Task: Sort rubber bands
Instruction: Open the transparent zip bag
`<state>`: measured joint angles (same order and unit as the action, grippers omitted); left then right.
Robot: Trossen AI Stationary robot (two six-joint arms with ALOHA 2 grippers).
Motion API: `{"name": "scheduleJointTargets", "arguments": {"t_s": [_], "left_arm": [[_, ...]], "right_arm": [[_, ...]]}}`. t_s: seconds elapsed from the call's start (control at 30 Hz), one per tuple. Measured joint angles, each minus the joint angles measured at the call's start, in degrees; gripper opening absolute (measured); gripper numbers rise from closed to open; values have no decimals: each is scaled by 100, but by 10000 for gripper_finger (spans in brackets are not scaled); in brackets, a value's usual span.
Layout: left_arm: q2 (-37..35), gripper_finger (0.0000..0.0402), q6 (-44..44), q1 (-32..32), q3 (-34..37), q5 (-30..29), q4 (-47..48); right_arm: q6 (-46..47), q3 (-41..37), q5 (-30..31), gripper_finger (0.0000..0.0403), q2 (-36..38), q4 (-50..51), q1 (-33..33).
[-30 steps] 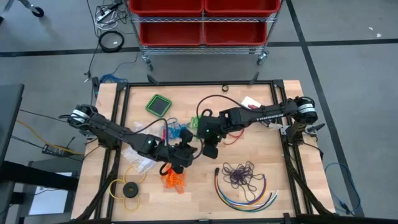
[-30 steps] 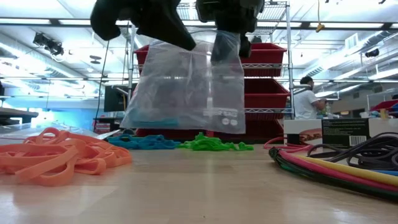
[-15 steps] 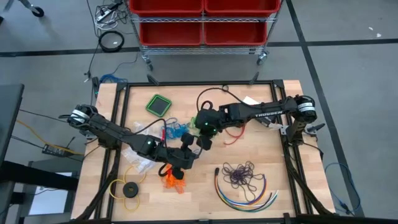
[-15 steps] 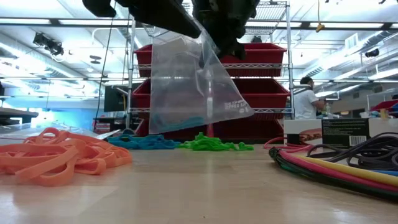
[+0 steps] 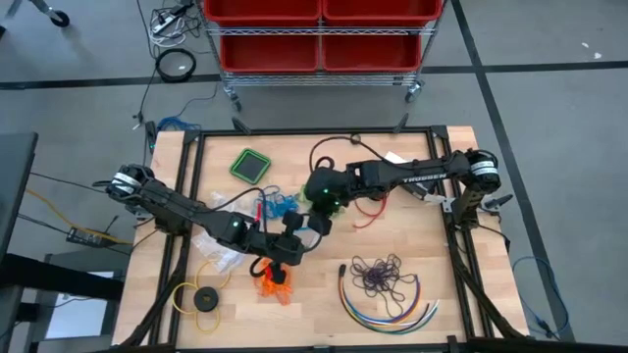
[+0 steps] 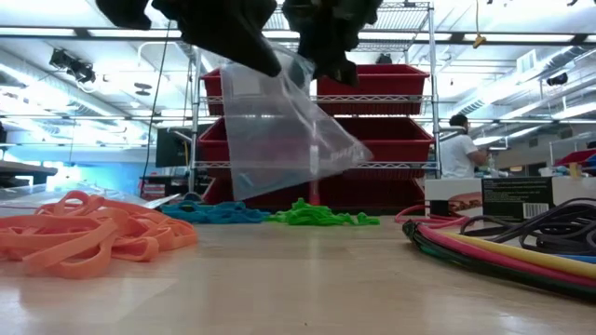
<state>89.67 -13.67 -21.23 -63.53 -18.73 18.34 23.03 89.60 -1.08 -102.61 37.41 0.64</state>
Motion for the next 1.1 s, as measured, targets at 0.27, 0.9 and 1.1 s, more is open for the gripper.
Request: {"name": "scheduleJointTargets", "arguments": {"t_s": [0.27,0.9,1.1], "left_arm": [[-4,52,54,64,274,-856,-361],[-452,103,235,78,417,-992,-850],[-584,104,288,-77,417,-998,-733]], "right_arm": [[-118,4,397,0,159,-129,-39],[-227,7,777,0,199,-20,-123],[-307,7,891,0,269,-25,-237]]}}
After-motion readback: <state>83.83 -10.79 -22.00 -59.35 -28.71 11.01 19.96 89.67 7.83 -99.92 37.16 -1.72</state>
